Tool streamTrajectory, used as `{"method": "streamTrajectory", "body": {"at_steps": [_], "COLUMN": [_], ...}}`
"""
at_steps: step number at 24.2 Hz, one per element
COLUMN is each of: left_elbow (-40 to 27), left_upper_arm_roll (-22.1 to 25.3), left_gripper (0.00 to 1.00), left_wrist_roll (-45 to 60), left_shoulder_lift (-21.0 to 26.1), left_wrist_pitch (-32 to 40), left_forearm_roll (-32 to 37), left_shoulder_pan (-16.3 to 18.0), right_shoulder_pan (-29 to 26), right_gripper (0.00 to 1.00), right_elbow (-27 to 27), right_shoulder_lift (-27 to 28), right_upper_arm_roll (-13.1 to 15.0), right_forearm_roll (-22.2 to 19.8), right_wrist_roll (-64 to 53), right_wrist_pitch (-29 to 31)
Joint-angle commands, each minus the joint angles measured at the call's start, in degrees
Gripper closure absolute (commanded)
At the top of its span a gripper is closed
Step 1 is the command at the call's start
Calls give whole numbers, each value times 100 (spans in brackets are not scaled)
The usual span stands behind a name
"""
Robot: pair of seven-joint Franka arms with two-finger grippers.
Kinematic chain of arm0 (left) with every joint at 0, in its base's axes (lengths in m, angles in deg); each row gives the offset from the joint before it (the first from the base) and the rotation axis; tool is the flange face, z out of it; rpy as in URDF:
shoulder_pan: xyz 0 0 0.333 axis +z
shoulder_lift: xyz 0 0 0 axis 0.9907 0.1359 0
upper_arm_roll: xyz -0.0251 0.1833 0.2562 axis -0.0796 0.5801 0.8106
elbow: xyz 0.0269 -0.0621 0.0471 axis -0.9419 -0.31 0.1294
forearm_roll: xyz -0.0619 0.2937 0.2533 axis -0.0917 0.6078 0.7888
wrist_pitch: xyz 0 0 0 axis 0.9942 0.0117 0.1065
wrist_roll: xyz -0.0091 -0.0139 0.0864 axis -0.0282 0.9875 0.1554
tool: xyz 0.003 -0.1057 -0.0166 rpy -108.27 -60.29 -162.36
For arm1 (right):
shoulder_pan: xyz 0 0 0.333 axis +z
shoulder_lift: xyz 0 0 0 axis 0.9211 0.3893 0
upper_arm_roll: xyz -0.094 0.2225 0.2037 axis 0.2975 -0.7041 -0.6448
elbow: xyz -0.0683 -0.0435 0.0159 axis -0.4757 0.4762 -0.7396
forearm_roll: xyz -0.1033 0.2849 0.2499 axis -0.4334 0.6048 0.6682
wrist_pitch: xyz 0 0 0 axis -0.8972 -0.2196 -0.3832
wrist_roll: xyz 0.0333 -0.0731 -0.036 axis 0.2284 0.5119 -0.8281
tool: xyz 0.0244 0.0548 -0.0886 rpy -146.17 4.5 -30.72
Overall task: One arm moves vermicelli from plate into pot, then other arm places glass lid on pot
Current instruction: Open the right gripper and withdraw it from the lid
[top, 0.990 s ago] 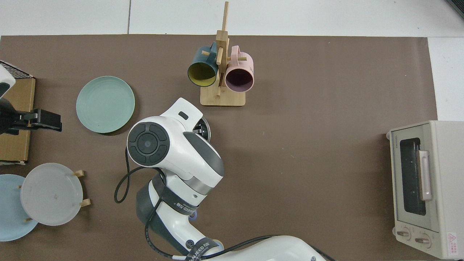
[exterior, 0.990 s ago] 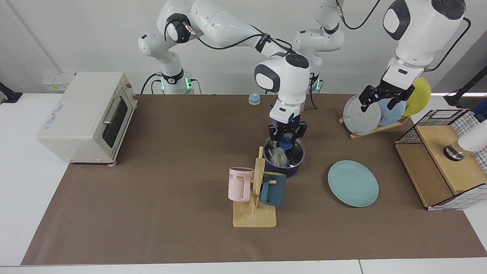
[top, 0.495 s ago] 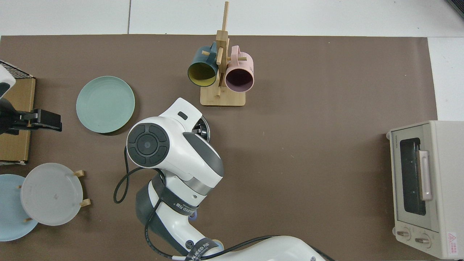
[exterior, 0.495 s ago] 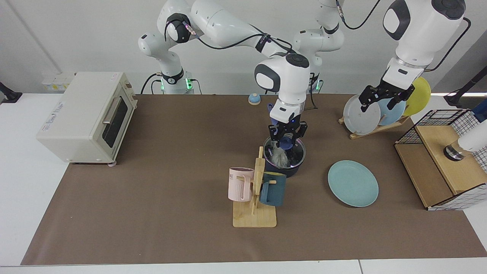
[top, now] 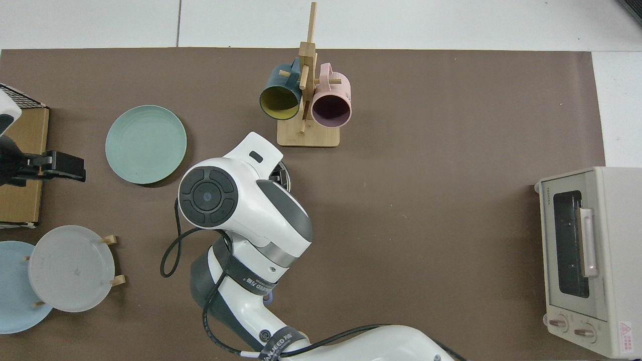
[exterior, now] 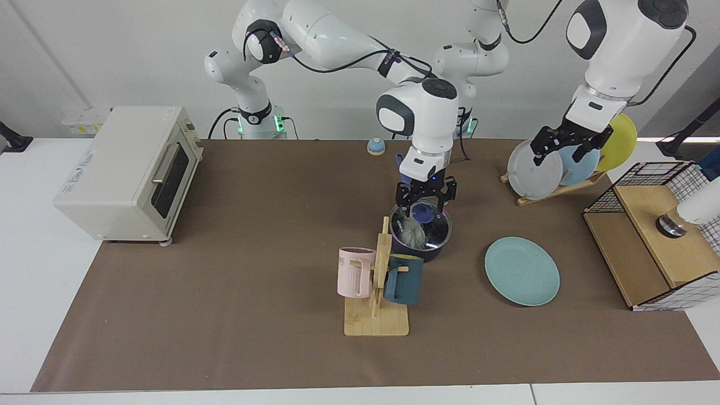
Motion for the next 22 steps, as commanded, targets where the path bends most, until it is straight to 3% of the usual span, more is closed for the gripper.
{"method": "streamTrajectory", "body": {"at_steps": [1, 4, 14, 22], "left_elbow": [13, 13, 22, 22], "left_upper_arm_roll": [29, 29, 29, 20], "left_gripper": [0, 0, 0, 0], "left_wrist_roll": [-17, -8, 1, 1], "left_shoulder_lift": [-27, -27, -27, -27], "left_wrist_pitch": [68, 68, 60, 60], "left_forearm_roll": [14, 14, 14, 14], "left_shoulder_pan": [-10, -10, -19, -45], "right_shoulder_pan": [-180, -373, -1621, -2798], "right_gripper": [2, 2, 2, 2], "right_elbow": [-137, -645, -3422, -4162], "right_shoulder_lift": [-717, -1296, -3599, -4172], "right_upper_arm_roll": [-2, 7, 15, 7], "right_forearm_roll": [39, 22, -22, 21], "right_wrist_roll": [89, 125, -902, -2035], "right_wrist_pitch": [-356, -594, -550, -586]}}
